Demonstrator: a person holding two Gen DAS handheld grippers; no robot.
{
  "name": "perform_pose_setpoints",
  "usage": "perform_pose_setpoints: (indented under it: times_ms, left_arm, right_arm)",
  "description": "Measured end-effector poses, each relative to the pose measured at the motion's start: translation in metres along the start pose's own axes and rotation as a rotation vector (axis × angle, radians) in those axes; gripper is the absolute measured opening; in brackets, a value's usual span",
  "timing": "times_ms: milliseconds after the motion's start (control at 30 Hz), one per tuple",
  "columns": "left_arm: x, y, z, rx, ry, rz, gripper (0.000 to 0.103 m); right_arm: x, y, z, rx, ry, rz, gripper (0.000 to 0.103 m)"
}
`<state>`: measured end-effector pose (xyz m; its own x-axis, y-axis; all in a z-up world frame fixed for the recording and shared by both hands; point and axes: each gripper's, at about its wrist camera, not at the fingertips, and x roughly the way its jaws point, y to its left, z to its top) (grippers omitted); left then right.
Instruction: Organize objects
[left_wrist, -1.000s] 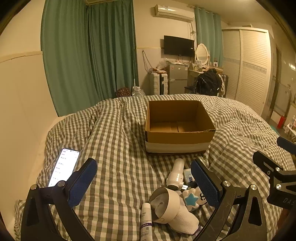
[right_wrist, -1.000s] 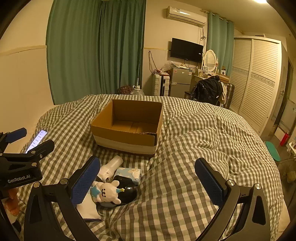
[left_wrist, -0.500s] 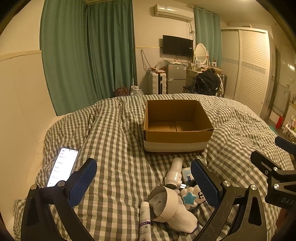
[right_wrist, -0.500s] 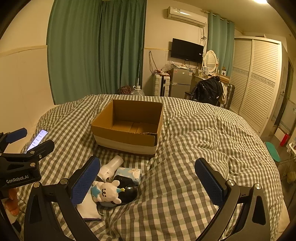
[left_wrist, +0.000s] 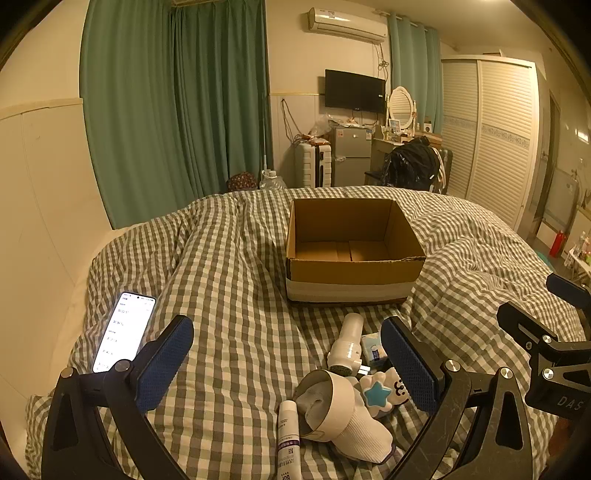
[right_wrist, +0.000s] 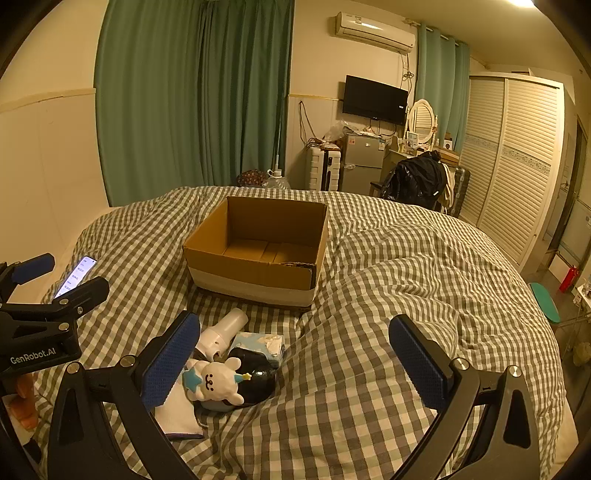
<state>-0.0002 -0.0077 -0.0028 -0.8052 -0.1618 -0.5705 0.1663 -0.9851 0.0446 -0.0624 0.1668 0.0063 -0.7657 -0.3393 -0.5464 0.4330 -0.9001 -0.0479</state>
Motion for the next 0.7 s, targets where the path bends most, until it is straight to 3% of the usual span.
perform_pose_setpoints:
  times_ms: [700]
  left_arm:
    - [-0.0052, 0.0027, -0.0022, -0.039, 0.004, 0.026, 0.103]
  right_arm:
    - [-0.0087, 0.0081, 0.0013, -0.025, -0.012, 0.019, 0.103]
